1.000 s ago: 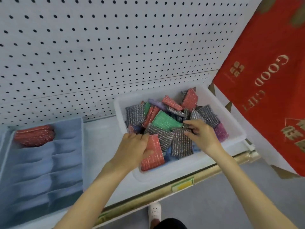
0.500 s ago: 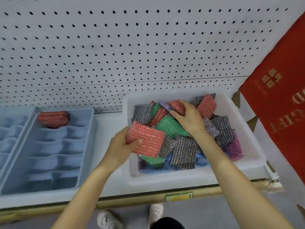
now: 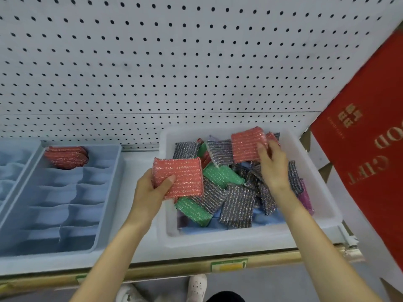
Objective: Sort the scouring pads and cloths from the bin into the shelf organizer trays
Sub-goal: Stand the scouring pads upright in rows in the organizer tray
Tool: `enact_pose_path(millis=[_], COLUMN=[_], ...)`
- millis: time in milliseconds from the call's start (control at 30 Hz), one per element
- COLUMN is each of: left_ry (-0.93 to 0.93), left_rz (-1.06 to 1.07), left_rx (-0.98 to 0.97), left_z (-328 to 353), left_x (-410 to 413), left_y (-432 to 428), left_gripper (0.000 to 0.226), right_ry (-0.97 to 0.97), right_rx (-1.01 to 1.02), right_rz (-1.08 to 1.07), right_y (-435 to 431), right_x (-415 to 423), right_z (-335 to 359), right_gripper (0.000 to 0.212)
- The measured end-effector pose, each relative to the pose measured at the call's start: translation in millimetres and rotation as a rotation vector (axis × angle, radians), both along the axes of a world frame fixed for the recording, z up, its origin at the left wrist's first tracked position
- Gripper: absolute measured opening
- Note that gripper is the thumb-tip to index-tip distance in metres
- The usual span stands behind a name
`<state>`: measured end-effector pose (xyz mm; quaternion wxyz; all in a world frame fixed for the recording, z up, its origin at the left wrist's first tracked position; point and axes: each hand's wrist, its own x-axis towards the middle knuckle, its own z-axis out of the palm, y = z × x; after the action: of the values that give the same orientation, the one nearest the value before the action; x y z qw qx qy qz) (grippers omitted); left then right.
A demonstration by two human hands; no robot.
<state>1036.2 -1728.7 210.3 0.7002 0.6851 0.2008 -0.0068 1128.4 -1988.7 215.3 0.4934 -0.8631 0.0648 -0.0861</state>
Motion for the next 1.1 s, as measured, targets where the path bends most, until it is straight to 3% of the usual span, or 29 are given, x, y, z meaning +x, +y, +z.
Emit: enact_pose_path(millis=[167,300,433,633,767,967,1100], left_ry=[-0.058,-0.093,-0.118,-0.095,-0.065,0.001,0.022], left_rz=[0.042,0.062,0.107,0.225,0.312,0.435,0.458], left_rx=[-0.077,-0.082,-0.068,-0.033,-0.013,0.119,0.099], left_z=[5,10,18,19,14,-13,-29], left_x=[1,1,-5,-27,-49,-88,-105], left_y=[-5,0,23,97,172,314,375], left_gripper=[0.020,0.017,0.017,0.014,0.016,0.013,0.019], right_ry=[0.064,0.176,0.238,0.251,0.247,0.210,0.176], right_rx=[0.523,0.740,0.731,0.707,0.552,0.340,0.239], right_rz=[0.029,0.135,0.201,0.348,0.350,0.443,0.431], right_y=[1,16,49,142,229,355,419], right_x=[-23,-36,-44,-48,-53,-57,-34], right_z=[33,46,45,42,29,-4,-30], right_gripper=[0.014,0.053,0.078,0.051,0.028,0.036,0.029])
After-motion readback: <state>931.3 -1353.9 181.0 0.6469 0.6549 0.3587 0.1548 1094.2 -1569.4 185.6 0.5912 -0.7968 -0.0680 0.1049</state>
